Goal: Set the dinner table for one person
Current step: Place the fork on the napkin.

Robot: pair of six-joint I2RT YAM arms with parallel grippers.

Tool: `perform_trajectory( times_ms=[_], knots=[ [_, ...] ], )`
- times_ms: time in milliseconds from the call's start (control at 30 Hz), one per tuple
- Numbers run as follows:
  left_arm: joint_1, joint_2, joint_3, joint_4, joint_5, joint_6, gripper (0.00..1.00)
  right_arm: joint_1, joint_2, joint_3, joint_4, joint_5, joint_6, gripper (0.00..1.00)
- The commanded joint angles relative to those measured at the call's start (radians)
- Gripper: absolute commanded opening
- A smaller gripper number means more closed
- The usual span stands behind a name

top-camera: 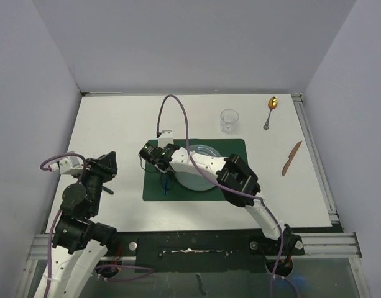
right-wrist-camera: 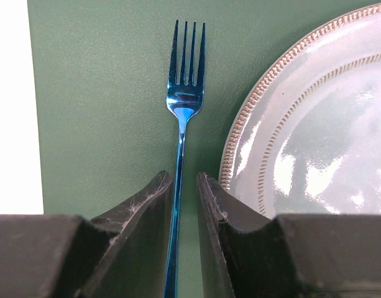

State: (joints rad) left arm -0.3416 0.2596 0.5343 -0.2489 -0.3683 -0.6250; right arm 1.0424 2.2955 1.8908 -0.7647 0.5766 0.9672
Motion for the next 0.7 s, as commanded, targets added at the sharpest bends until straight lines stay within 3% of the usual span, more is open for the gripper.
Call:
perform_trajectory(
  times_ms=[0, 267, 400, 533, 667],
  knots=[
    [-0.004, 0.007, 0.007, 0.060, 0.013, -0.005, 0.38, 0.010, -0.094, 0.042, 0.004, 0.051, -0.018, 0.24],
    [-0.004, 0.001, 0.010, 0.056, 0.010, -0.004, 0.38, 0.019, -0.104, 0.048, 0.008, 0.065, -0.020, 0.22],
    [-0.004, 0.012, 0.011, 0.053, 0.023, -0.004, 0.38, 0.022, -0.143, 0.044, -0.026, 0.105, -0.015, 0.16],
    [-0.004, 0.067, 0.036, 0.033, 0.061, 0.003, 0.38, 0.035, -0.247, -0.002, -0.075, 0.214, 0.010, 0.12],
    [-0.004, 0.166, 0.080, 0.006, 0.091, 0.010, 0.38, 0.039, -0.377, -0.055, -0.132, 0.326, 0.019, 0.14]
  ],
)
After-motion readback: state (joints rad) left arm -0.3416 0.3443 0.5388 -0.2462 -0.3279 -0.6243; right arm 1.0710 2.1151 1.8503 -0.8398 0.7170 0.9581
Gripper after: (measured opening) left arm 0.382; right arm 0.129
